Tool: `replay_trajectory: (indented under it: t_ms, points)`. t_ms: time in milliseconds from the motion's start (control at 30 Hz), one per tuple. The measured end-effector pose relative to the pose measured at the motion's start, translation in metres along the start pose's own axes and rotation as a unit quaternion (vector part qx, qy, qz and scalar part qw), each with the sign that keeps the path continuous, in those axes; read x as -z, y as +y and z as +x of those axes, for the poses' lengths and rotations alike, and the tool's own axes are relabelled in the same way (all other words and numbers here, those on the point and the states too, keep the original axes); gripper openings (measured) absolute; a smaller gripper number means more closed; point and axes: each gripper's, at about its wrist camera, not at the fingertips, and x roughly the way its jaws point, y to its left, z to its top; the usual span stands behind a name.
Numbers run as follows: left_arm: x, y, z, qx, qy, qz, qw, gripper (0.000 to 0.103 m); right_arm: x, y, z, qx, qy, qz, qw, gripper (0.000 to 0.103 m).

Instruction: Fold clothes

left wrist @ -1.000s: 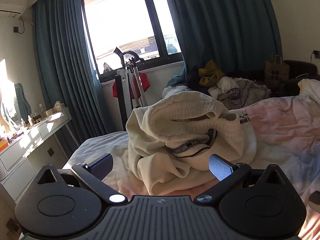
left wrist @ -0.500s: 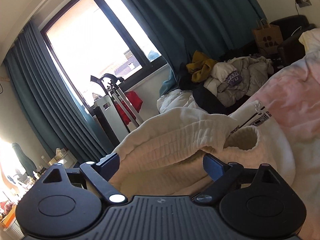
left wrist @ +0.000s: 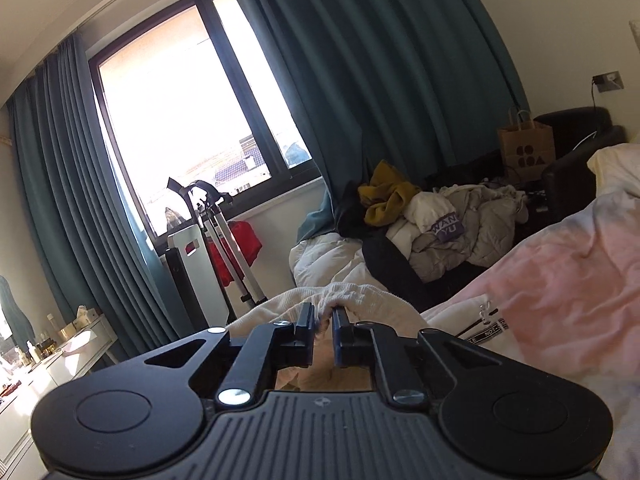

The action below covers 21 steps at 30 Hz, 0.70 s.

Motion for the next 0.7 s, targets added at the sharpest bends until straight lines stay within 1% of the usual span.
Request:
replay_trajectory:
  t_ms: [100,233,300,400,467,533,667,700]
  points:
    - [-0.011,0.017,-0.035,0.004,-0.020,-0.015,0.9997,0.006,-0.002,0.003,-0.006,-0.005,-0.015,-0.007,1.000,0.103]
    - [-0.024,0.054,-0.105,0.003,-0.045,-0.048,0.9978,0.006,-0.007,0.006,-0.020,-0.034,-0.047,0.002,0.998,0.103]
    - [-0.023,0.073,-0.134,0.001,-0.050,-0.065,0.9966,0.006,-0.010,0.006,-0.028,-0.065,-0.064,0.013,0.996,0.103]
    - [-0.009,0.110,-0.185,-0.008,-0.053,-0.101,0.9935,0.006,-0.013,0.012,-0.039,-0.110,-0.072,0.019,0.991,0.103]
    - [0.004,0.131,-0.209,-0.016,-0.052,-0.127,0.9905,0.006,-0.011,0.022,-0.044,-0.124,-0.067,0.005,0.990,0.103]
    - [0.021,0.151,-0.228,-0.025,-0.049,-0.145,0.9880,0.006,-0.007,0.032,-0.045,-0.137,-0.047,-0.016,0.989,0.103]
    - [0.064,0.185,-0.237,-0.045,-0.023,-0.196,0.9794,0.006,0.006,0.054,-0.045,-0.178,0.001,-0.052,0.983,0.103]
    - [0.074,0.192,-0.237,-0.050,-0.018,-0.207,0.9769,0.006,0.012,0.061,-0.044,-0.178,0.015,-0.065,0.982,0.103]
